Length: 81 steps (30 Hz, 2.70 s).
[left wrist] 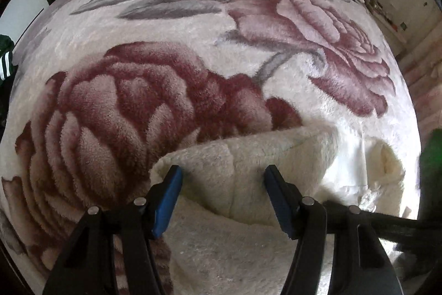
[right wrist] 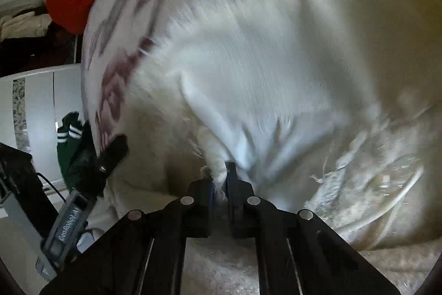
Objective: Fold large clothes
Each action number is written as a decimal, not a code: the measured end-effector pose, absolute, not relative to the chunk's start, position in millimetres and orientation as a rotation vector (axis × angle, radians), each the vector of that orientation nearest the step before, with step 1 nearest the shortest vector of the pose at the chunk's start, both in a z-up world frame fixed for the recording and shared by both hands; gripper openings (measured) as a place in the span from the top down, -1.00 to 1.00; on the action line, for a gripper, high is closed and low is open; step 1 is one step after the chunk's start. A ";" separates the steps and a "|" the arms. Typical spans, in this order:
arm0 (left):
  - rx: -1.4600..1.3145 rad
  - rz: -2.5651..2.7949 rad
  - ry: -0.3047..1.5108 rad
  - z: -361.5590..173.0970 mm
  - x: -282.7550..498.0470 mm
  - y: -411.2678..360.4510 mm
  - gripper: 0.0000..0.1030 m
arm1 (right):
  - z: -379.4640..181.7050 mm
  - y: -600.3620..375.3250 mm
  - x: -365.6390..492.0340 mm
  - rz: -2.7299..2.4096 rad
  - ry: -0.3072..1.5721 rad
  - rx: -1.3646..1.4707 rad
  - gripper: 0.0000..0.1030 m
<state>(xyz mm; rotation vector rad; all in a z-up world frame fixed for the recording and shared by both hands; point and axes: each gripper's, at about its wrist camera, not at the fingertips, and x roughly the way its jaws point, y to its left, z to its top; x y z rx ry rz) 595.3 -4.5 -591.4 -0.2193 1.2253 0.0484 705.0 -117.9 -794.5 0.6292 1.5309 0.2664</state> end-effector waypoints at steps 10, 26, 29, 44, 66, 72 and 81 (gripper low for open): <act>-0.186 0.032 1.210 -565.5 603.2 -5.8 -0.16 | -785.0 -147.3 749.8 0.210 1.559 0.632 0.84; 0.132 -0.152 1.320 -626.6 630.9 -134.1 -0.16 | -794.5 -217.1 727.3 -0.061 1.637 0.417 -0.04; 0.125 -0.158 1.309 -628.0 633.4 -131.5 -0.16 | -793.1 -205.1 727.6 -0.134 1.562 0.334 0.62; -0.042 -0.152 1.095 -510.7 589.7 -103.8 -0.16 | -700.6 -308.9 662.3 0.033 1.437 0.718 -0.12; -0.107 0.239 1.370 -577.7 347.1 -109.1 -0.22 | -825.0 -477.8 561.6 0.045 1.365 1.304 -0.37; -0.179 0.297 1.382 -583.1 318.2 -136.1 -0.22 | -849.9 -438.8 610.3 0.113 1.594 1.142 0.85; -0.099 0.188 1.383 -580.9 304.5 -202.8 -0.22 | -815.6 -450.5 639.1 0.069 1.544 0.793 0.88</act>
